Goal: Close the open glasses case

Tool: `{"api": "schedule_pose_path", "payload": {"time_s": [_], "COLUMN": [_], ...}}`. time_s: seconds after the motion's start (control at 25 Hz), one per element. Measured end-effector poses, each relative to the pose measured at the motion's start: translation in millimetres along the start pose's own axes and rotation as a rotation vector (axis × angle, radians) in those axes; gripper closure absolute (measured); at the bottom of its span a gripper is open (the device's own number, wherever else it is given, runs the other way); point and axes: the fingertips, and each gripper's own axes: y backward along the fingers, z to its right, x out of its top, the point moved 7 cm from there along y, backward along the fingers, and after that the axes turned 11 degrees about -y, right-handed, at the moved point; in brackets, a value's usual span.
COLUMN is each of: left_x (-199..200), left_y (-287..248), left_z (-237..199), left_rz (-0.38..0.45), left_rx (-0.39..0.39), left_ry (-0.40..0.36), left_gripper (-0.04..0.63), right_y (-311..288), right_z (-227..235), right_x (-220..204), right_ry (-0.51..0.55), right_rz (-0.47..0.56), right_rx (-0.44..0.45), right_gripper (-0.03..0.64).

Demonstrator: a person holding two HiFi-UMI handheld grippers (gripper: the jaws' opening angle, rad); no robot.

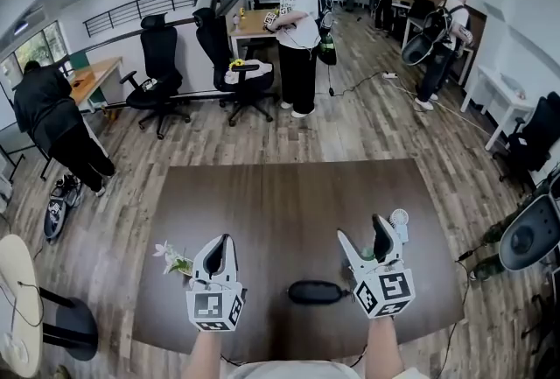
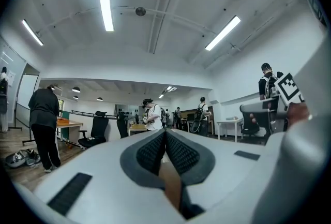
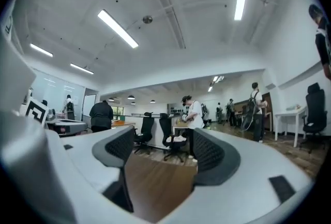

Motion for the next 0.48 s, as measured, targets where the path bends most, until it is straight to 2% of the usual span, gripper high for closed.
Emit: {"api": "schedule_pose_path", "payload": {"time_s": [0.2, 0.48], "left_x": [11, 20], "left_y": [-1, -2], "left_z": [-9, -15], "left_rz": [0.008, 0.022], "left_rx": [0.046, 0.055], "left_ry": [0.009, 0.005], "left_gripper": [0.592, 0.592], "right_y": [19, 21], "right_z": [2, 7], "right_x": [33, 38], "right_ry": [0.055, 0.069], "right_rz": [0.112, 0.117], "right_rx": [-0.038, -0.053], "right_gripper": [0.259, 0.272]}}
